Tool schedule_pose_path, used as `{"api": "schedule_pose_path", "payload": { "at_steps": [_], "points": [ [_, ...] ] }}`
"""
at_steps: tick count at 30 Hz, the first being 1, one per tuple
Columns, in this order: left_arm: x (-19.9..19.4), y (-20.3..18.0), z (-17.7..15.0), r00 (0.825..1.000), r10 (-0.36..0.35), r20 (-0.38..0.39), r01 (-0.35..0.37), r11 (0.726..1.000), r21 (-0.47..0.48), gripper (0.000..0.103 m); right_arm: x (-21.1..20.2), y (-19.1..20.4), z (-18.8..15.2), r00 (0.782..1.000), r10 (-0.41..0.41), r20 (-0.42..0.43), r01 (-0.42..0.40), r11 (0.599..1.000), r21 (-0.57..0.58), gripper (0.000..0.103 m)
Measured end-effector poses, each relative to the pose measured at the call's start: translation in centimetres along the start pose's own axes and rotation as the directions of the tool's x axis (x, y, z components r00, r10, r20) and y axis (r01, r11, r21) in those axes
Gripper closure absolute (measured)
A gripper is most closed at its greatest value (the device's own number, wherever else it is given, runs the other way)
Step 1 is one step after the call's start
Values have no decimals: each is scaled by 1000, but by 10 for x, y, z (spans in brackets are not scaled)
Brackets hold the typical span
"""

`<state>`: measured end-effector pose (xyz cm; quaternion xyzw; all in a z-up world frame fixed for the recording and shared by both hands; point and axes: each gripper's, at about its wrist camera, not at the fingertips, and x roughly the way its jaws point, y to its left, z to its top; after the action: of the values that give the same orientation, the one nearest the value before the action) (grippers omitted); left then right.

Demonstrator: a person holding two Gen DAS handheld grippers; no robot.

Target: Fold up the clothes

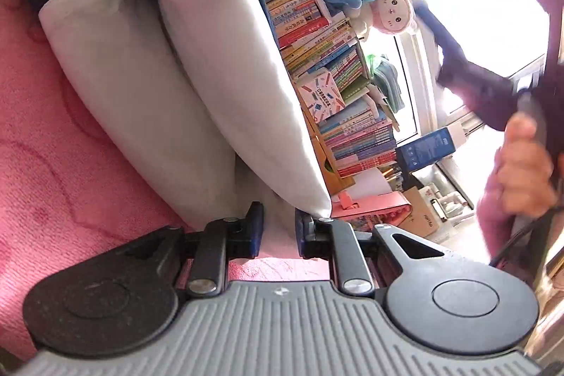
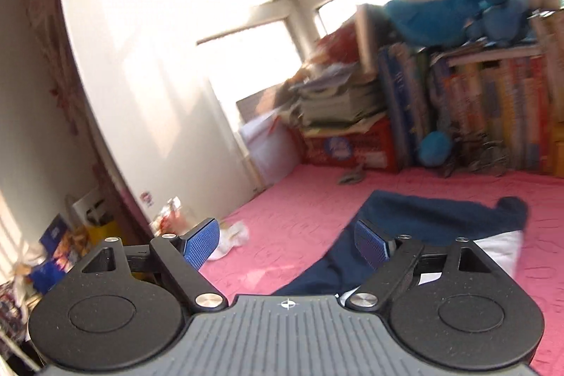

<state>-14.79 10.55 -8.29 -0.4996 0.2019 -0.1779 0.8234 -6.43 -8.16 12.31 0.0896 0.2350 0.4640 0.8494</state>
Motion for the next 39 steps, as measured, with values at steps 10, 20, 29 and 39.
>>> {"api": "schedule_pose_path", "payload": {
  "at_steps": [10,20,29,39],
  "points": [
    [-50,7,37,990,-37,133,35,999,15,24,-59,-17,-168,846,-531,48,522,843,128,16],
    [-35,15,65,942,145,301,-142,989,-31,36,36,37,-213,730,-682,58,682,719,-133,24],
    [-22,25,81,893,285,350,-298,954,-15,88,52,7,-206,695,-718,35,718,696,4,67],
    [-42,28,87,818,369,440,-492,846,206,91,64,36,-217,689,-708,154,716,632,-295,76]
  ]
}}
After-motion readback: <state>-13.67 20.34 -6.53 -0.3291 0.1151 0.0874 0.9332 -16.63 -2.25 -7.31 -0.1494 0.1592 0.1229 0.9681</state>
